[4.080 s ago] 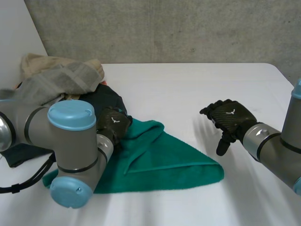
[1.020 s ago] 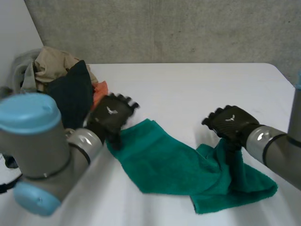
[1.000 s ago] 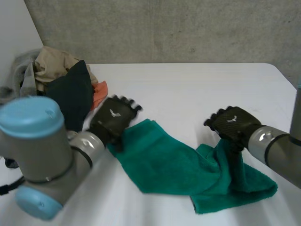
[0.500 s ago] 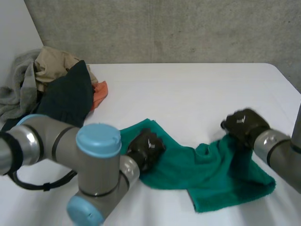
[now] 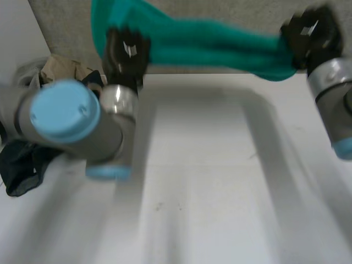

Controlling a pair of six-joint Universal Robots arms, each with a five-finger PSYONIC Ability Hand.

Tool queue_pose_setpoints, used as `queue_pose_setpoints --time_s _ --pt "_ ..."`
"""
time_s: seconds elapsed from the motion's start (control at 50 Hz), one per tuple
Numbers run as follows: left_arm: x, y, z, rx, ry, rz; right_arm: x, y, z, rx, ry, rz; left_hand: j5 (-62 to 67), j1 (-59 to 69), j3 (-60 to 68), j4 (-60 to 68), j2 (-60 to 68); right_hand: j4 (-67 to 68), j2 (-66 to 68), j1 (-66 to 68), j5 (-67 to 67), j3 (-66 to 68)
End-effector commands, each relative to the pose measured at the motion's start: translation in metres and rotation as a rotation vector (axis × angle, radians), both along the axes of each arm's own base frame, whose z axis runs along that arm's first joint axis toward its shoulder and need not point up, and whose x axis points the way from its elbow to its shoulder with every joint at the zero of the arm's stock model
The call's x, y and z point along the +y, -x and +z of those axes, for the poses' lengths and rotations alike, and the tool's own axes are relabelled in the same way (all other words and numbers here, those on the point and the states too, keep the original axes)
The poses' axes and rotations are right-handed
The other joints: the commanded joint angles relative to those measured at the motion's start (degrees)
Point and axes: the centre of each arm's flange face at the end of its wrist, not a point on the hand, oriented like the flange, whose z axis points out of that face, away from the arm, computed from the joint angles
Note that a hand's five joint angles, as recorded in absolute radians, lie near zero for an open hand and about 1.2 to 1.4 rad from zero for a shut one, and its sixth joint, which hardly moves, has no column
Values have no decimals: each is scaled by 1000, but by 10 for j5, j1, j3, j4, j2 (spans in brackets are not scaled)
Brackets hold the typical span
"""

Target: Fold the laundry.

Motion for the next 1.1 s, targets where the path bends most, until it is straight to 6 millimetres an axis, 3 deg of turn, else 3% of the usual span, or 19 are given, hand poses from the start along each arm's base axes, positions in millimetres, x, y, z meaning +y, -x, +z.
queue_pose_setpoints --time_s 0.02,0.1,0.16,0.22,0.3,0.32,0.42,0.48,0.52,0.58,0.7,0.74,0.78,0.92,1.02,1.1 --pt "55 -18 -102 -235 -308 -45 19 -1 -91 111 -403 69 150 135 116 113 114 112 127 155 134 116" --pt "83 -30 -130 -333 -434 -59 28 3 -121 147 -529 63 150 135 116 113 114 112 127 155 134 116" --pt "99 -43 -136 -398 -519 -48 33 8 -133 165 -583 48 150 135 116 113 114 112 127 155 134 116" --pt "109 -51 -130 -432 -559 -31 39 11 -137 175 -610 32 150 135 116 113 114 112 127 155 134 116" --pt "125 -59 -102 -459 -597 -38 45 13 -142 181 -634 30 -309 -324 -344 -347 -345 112 127 155 134 116" --pt "126 -60 -96 -451 -592 -38 46 13 -143 182 -638 32 -367 -383 -402 -405 -403 112 127 155 134 116" --pt "102 -56 -45 -297 -464 -11 53 15 -147 185 -660 41 -474 -489 -508 -511 -510 112 127 155 134 116" --pt "68 -58 -22 -184 -400 11 57 15 -147 185 -657 44 -480 -496 -515 -518 -517 112 127 155 134 116" --pt "54 -57 -16 -155 -385 -3 57 15 -147 186 -658 43 -485 -501 -520 -523 -522 112 127 155 134 116" --pt "23 -50 -29 -148 -417 -72 57 15 -147 184 -659 44 -489 -504 -523 -526 -525 112 127 155 134 116" --pt "-31 -57 -70 -204 -579 -54 58 14 -146 178 -658 69 -457 -472 -492 -494 -493 112 127 155 134 116" --pt "-50 -65 -93 -235 -649 -17 58 12 -146 177 -659 81 -442 -457 -476 -479 -478 112 127 155 134 116" --pt "-59 -70 -104 -260 -683 3 59 12 -147 177 -662 86 -440 -456 -475 -478 -476 112 127 155 134 116" --pt "-62 -75 -128 -336 -724 18 59 12 -147 177 -663 86 -392 -407 -426 -429 -428 112 127 155 134 116" --pt "-59 -73 -125 -331 -721 26 55 13 -142 169 -646 71 149 134 115 112 113 112 127 155 134 116" --pt "-49 -71 -113 -302 -713 32 53 15 -124 157 -597 57 150 135 116 113 114 112 127 155 134 116"
